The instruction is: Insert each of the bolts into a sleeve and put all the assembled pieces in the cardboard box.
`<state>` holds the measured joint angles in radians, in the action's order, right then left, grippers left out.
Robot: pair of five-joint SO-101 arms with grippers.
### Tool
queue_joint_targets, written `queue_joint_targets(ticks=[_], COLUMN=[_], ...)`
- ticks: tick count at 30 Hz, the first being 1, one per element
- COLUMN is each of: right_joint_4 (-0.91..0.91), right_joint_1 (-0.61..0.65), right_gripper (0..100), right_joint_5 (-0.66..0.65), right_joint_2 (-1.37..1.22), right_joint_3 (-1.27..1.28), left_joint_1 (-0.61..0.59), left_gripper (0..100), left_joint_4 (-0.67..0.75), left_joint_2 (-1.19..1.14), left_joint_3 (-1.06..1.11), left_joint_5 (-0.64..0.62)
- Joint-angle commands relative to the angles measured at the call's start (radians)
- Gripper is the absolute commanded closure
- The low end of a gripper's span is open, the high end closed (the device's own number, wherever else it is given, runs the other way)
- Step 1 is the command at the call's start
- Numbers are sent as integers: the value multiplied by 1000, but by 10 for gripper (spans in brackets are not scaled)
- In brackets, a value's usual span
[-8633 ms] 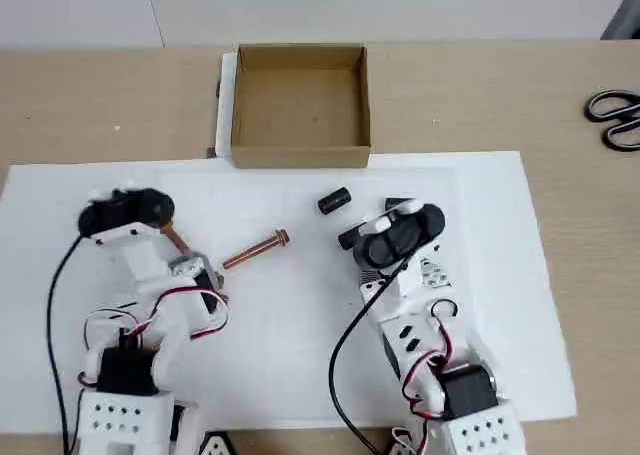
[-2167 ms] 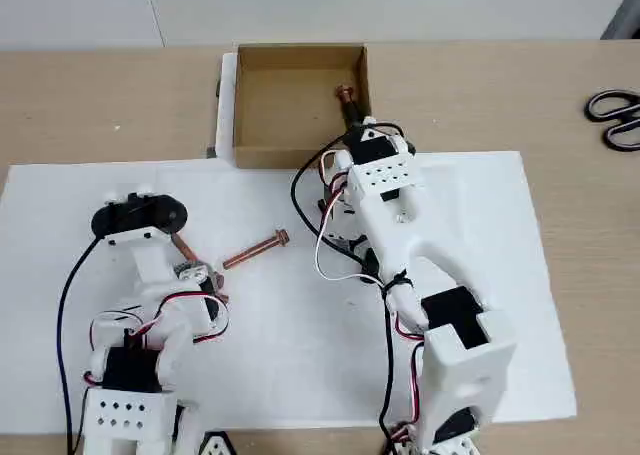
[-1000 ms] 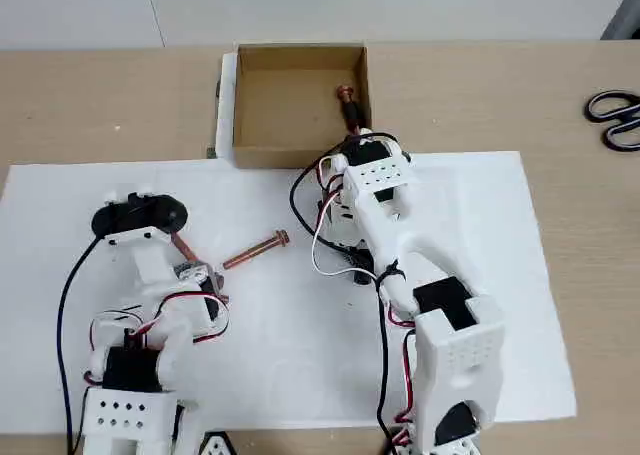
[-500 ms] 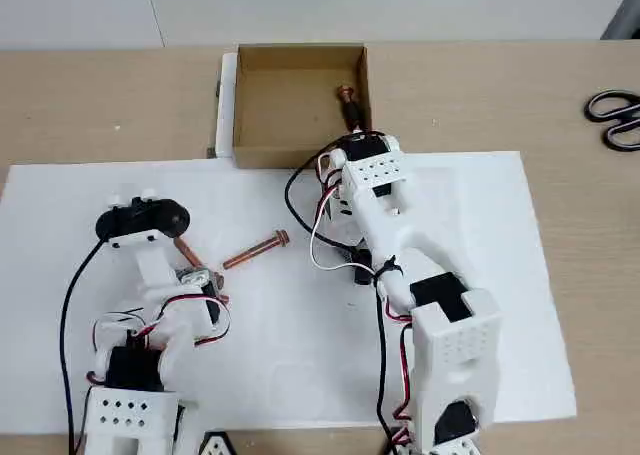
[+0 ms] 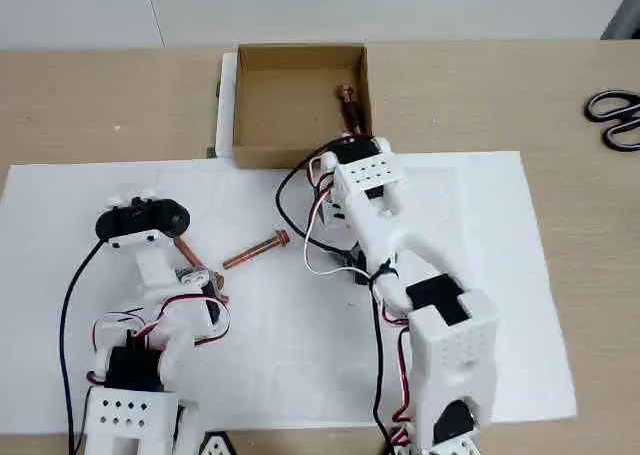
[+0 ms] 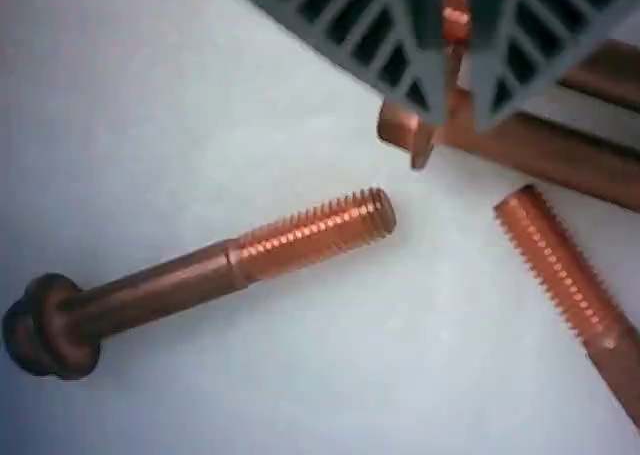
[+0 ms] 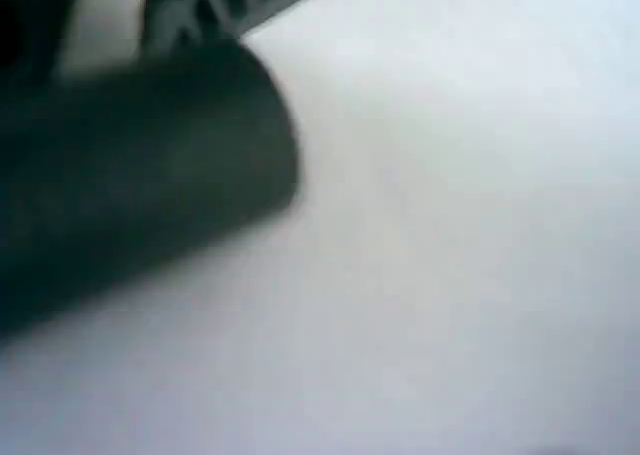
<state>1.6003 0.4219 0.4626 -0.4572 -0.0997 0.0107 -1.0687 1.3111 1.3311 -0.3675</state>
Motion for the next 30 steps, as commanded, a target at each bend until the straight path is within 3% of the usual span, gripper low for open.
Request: queue_joint_targets(ticks=[1,7,12,30], right_joint_4=[41,33,30,31], right_joint_1=[24,18,16,15], right_gripper=[775,779,887,920], right_joint_5=[-5,-3,-3,-11], right_joint_2=[33,35,35,33], right_joint_3=[-2,52,52,54], left_joint_1=[2,0,3,6], left_gripper=[994,994,994,994], left_joint_4=[25,25,25,25], left_joint_2=[12,12,12,12], left_joint_3=[-7,-7,-7,-5], left_joint_5=[6,6,6,6])
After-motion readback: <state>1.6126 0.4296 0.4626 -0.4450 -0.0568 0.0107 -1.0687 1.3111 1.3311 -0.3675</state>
